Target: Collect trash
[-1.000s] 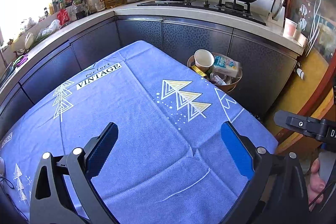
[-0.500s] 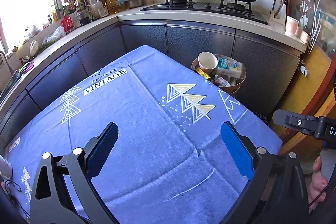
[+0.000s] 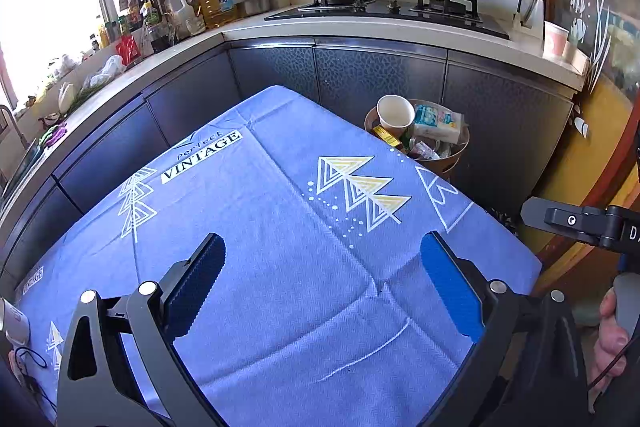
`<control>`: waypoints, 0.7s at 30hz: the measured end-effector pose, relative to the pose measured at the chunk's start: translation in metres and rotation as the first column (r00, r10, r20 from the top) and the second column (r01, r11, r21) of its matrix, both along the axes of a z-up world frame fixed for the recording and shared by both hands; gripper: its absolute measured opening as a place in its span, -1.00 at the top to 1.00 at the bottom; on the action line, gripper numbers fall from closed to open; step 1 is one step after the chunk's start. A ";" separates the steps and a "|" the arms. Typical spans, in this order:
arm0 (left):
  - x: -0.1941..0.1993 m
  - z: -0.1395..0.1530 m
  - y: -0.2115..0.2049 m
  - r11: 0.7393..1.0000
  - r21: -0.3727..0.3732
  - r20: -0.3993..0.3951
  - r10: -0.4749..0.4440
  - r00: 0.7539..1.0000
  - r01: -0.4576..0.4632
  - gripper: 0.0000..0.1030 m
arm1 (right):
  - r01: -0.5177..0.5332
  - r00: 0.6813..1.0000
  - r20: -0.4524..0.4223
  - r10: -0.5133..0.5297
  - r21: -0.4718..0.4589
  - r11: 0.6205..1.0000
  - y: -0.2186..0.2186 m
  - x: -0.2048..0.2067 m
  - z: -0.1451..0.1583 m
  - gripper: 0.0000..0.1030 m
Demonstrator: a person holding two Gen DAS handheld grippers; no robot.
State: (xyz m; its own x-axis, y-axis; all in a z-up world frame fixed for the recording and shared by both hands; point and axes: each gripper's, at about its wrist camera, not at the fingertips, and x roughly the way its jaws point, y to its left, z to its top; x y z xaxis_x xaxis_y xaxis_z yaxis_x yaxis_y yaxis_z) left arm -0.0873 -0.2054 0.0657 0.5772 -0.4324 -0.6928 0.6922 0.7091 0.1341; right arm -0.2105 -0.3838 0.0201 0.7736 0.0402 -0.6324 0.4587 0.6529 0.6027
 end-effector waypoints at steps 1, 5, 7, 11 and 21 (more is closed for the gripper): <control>0.000 0.000 0.000 1.000 0.001 0.000 -0.001 1.000 0.001 -0.88 | 0.002 1.000 0.000 -0.002 0.002 1.000 -0.001 0.000 0.000 -0.70; -0.002 0.000 -0.001 1.000 0.007 0.001 -0.006 1.000 0.006 -0.88 | 0.010 1.000 0.001 -0.010 0.003 1.000 -0.004 -0.001 0.000 -0.70; -0.002 -0.001 -0.002 1.000 0.010 0.004 -0.008 1.000 0.008 -0.88 | 0.011 1.000 0.001 -0.011 0.005 1.000 -0.005 -0.001 0.000 -0.70; -0.003 -0.001 -0.003 1.000 0.012 0.007 -0.012 1.000 0.012 -0.88 | 0.009 1.000 0.001 -0.009 0.007 1.000 -0.006 0.000 -0.001 -0.70; -0.003 -0.002 -0.002 1.000 0.020 0.006 -0.016 1.000 0.016 -0.88 | 0.003 1.000 0.002 -0.003 0.008 1.000 -0.004 0.003 0.001 -0.70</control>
